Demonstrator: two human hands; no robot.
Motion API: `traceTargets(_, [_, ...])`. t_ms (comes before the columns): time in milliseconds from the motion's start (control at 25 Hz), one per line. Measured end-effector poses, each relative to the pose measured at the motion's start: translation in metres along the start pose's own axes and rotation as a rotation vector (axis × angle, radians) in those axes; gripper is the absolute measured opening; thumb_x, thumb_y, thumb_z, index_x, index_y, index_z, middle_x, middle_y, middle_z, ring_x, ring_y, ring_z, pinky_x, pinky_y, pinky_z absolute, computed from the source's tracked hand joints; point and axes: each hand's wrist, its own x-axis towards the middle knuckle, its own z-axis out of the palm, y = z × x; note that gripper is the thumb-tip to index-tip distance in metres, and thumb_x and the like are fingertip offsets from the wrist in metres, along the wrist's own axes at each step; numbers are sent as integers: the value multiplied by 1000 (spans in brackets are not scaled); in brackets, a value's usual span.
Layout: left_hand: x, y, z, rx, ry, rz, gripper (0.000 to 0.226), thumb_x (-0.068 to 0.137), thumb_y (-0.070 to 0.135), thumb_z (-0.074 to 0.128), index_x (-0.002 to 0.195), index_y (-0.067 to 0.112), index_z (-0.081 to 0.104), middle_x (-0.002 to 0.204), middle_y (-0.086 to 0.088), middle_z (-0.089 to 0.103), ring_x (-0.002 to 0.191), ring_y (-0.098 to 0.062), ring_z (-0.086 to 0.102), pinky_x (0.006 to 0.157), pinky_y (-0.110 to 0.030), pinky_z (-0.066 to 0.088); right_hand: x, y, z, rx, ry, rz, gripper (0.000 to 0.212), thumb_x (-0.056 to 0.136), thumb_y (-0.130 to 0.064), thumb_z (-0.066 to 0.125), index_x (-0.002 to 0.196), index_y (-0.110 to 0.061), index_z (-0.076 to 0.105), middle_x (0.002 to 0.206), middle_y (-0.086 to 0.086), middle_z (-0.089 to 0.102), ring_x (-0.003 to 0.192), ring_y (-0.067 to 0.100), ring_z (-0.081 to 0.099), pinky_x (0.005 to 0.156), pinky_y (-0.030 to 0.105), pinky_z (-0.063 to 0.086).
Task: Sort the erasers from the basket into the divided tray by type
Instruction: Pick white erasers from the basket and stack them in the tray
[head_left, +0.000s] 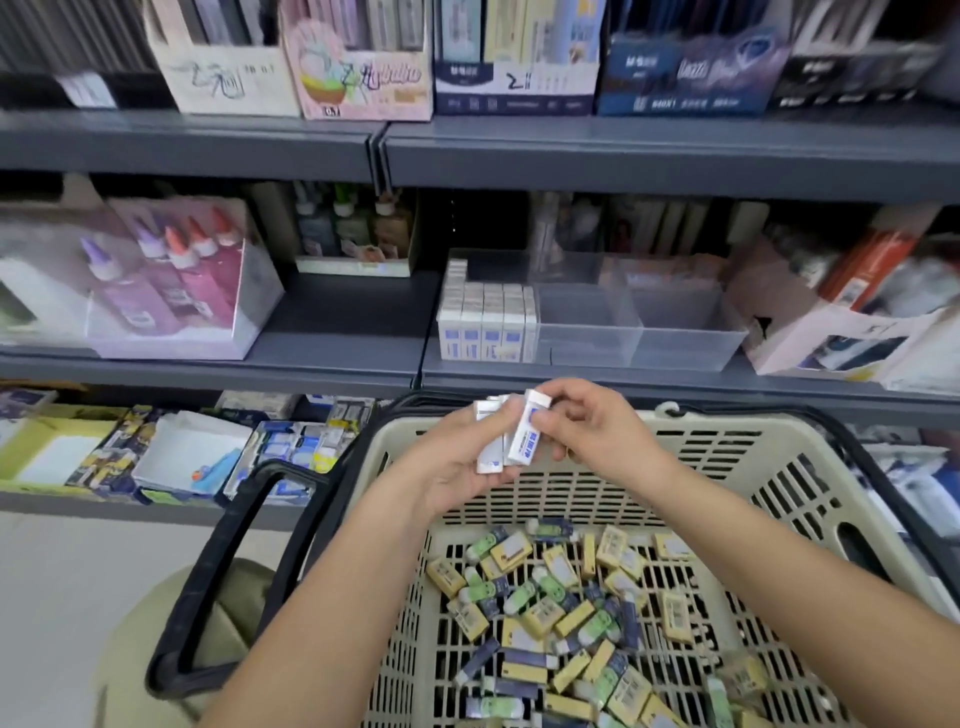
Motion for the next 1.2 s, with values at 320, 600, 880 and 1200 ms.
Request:
traceTargets(320, [3,24,-6,-58,16,135,25,80,24,65,100,10,64,74,-5,69,61,-15,63,40,-17,40,36,-28,-16,110,-94,78,7,89,-14,60,94,-13,64,63,-4,66,53,5,56,46,16,40])
traceTargets(600, [29,47,-26,20,431,403,14,87,9,58,98,15,51,71,-1,66,66,-12,62,42,-19,36,134,-48,-25,92,260,70,10,87,3,58,96,-1,59,74,11,66,52,4,65,50,15,52])
traceTargets(880, [51,44,-44,-7,494,462,11,90,11,55,98,16,52,70,4,65,64,-8,61,42,-18,37,224,-44,-12,-692,396,-127,39,92,-38,52,117,-9,60,121,15,61,115,31,53,95,34,37])
traceTargets(1200, [54,43,-47,-34,466,424,9,89,13,55,96,17,53,68,8,66,70,-10,61,45,-18,38,252,-27,14,-663,201,-187,16,91,-13,54,103,-7,63,103,12,67,98,28,61,89,31,45])
